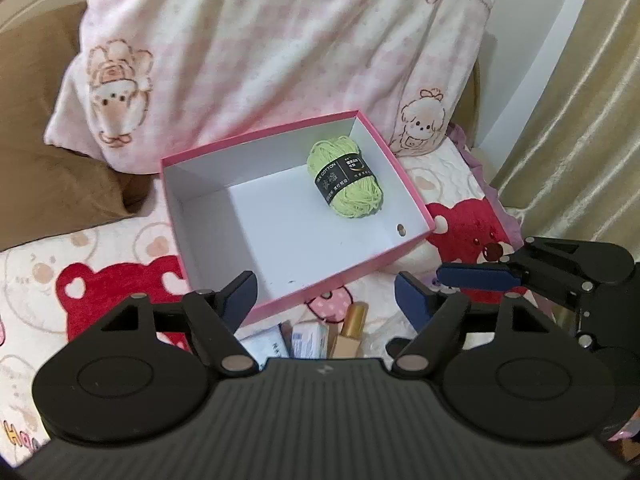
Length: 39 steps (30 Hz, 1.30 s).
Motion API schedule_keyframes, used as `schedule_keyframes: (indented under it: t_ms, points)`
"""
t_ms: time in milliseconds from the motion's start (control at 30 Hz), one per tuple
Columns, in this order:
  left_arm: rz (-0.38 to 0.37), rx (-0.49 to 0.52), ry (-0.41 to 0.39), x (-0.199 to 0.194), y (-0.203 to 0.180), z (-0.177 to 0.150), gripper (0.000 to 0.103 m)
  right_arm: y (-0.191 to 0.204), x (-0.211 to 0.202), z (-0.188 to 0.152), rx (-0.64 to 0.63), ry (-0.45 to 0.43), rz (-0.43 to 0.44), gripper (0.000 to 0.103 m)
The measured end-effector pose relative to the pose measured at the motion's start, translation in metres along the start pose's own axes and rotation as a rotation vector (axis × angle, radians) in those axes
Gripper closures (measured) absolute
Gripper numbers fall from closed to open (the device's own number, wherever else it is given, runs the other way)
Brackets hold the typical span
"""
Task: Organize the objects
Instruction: 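Move the left gripper to the blue wet-wipes packet and grasp it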
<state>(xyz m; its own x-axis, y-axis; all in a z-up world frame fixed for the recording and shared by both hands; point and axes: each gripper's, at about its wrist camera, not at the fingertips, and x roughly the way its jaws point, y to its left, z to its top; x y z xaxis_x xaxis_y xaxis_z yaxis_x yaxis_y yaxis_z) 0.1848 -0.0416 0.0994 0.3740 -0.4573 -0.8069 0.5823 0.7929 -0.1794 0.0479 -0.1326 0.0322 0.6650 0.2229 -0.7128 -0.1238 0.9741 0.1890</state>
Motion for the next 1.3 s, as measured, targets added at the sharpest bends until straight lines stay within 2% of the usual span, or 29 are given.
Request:
schedule_keyframes:
  t_ms: [267,633,1000,1200,1300]
  points:
    - [-0.004,-0.056,-0.008,-0.016,0.020,-0.046,0.025,0.040,-0.003,-0.019,-0.050,0.064,0.086,0.033]
    - [0.012,-0.148,0.037,0.011,0.064,-0.094,0.025,0.063,0.035,-0.043,-0.072,0.156,0.163,0.029]
    - [-0.005,-0.259,0.118,0.065,0.106,-0.130,0.027,0.072,0.102,-0.063,-0.060,0.238,0.144,0.029]
    - [-0.025,-0.301,0.167,0.097,0.109,-0.145,0.029,0.071,0.136,-0.078,-0.051,0.270,0.096,0.029]
    - [-0.004,-0.315,0.174,0.112,0.111,-0.150,0.033,0.067,0.148,-0.085,-0.030,0.276,0.070,0.029]
